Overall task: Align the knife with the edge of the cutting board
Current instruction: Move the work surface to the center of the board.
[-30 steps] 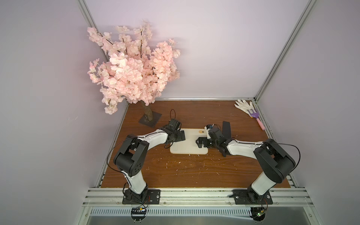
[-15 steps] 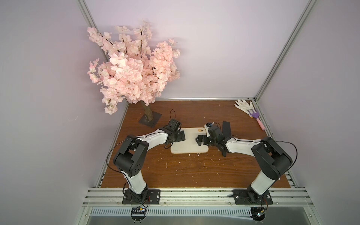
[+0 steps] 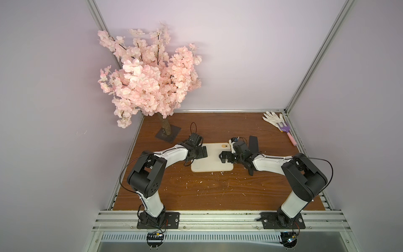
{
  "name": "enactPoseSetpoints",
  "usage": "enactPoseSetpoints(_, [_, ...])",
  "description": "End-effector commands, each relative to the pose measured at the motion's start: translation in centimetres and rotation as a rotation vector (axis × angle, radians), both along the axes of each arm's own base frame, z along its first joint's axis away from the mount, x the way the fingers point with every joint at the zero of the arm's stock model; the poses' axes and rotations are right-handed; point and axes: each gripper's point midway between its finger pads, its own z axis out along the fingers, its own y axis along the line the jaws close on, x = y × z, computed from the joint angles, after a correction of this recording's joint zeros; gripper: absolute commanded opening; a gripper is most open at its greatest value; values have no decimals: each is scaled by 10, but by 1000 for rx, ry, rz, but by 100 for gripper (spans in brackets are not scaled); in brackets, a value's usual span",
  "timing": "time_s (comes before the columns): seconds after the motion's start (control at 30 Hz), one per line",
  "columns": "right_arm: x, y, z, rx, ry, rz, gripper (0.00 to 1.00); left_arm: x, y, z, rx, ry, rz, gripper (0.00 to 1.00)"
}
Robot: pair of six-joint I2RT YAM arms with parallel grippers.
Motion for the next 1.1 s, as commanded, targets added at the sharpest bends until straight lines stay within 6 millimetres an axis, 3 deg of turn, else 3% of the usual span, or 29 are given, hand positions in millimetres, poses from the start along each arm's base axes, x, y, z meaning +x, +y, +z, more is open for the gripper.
enactPoseSetpoints(0.0, [1,26,37,112,-48,69,99,-9,-11,-15,-38,73,-36,100])
enactPoseSetpoints(0.5, [-6,24,44,148,-55,62,100,-6,-12,-14,-35,67,-45,100])
enactPoseSetpoints(1.07, [-6,19,31,117,-42,54,100,-7,-12,-14,-34,68,-46,100])
